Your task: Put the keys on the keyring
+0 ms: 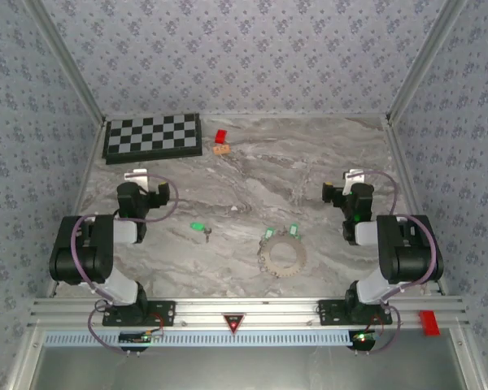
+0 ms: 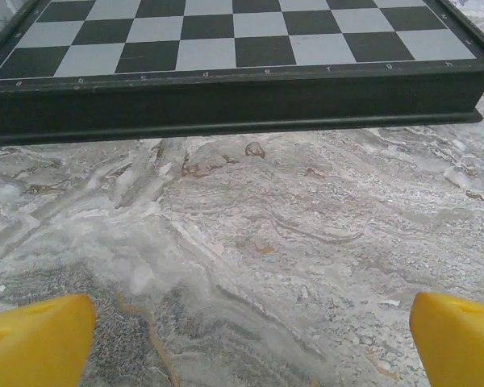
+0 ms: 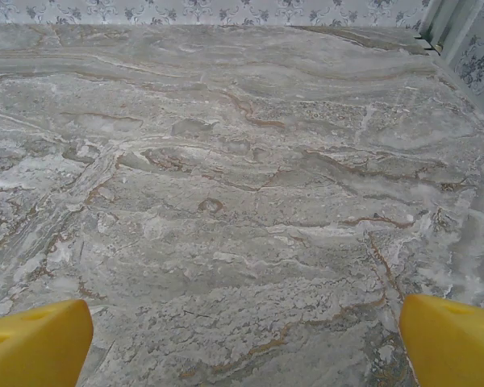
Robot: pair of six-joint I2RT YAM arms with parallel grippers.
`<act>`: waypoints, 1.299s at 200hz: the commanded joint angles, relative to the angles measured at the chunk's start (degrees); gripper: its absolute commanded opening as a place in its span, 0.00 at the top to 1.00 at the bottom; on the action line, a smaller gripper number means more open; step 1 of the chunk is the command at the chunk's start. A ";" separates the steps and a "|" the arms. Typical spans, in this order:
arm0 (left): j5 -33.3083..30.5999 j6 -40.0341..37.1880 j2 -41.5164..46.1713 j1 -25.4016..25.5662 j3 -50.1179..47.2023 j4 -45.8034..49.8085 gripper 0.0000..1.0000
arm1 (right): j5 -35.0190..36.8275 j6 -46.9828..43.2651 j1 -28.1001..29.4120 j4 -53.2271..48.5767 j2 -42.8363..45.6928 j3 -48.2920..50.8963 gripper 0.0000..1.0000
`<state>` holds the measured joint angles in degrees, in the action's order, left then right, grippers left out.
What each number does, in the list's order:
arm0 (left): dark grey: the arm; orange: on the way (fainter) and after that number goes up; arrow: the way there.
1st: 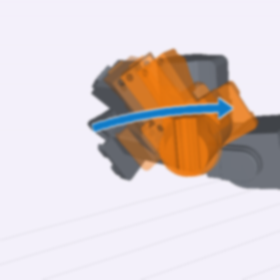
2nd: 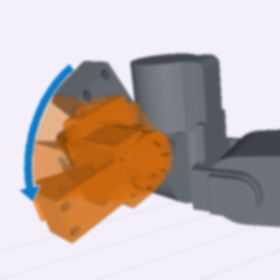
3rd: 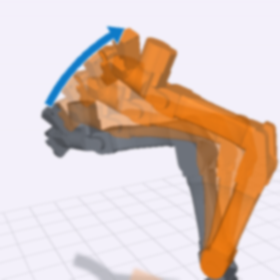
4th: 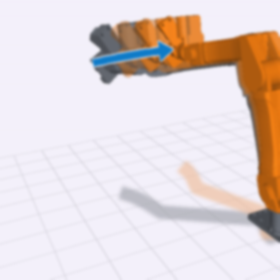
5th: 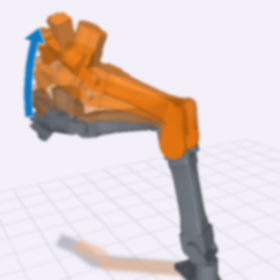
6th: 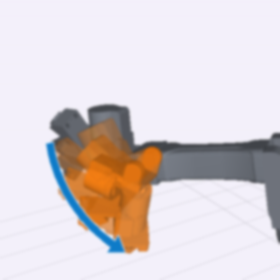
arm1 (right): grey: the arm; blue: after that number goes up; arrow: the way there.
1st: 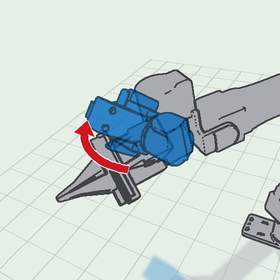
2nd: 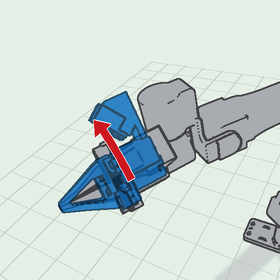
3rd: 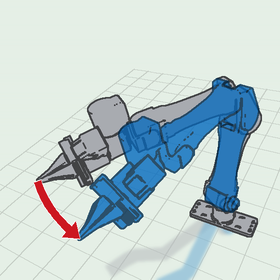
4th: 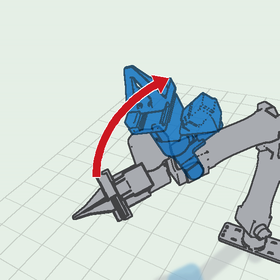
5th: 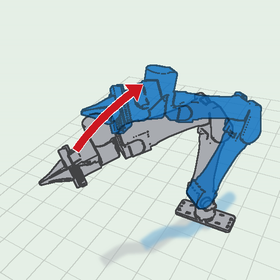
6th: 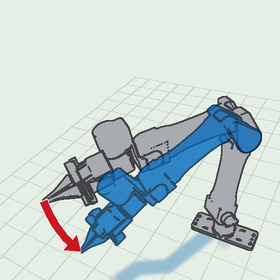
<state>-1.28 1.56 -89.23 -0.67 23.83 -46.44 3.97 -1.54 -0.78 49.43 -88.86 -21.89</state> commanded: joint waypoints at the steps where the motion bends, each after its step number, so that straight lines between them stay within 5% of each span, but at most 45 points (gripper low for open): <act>1: 0.83 -0.69 1.34 -0.32 -0.28 -0.32 0.00 | -1.11 -0.30 -0.31 -0.30 0.97 0.09 0.00; 236: -0.77 0.46 2.12 -0.73 1.14 2.01 0.00 | -1.49 -0.14 -0.62 -0.06 1.10 0.22 0.00; 260: -4.84 1.84 9.32 -0.74 9.20 21.11 0.00 | 7.84 -0.86 2.53 1.58 3.68 1.86 0.00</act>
<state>-2.24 1.80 -87.15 -1.04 24.97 -40.36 4.36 -1.56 -0.47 49.43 -88.60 -21.71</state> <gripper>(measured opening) 0.993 0.995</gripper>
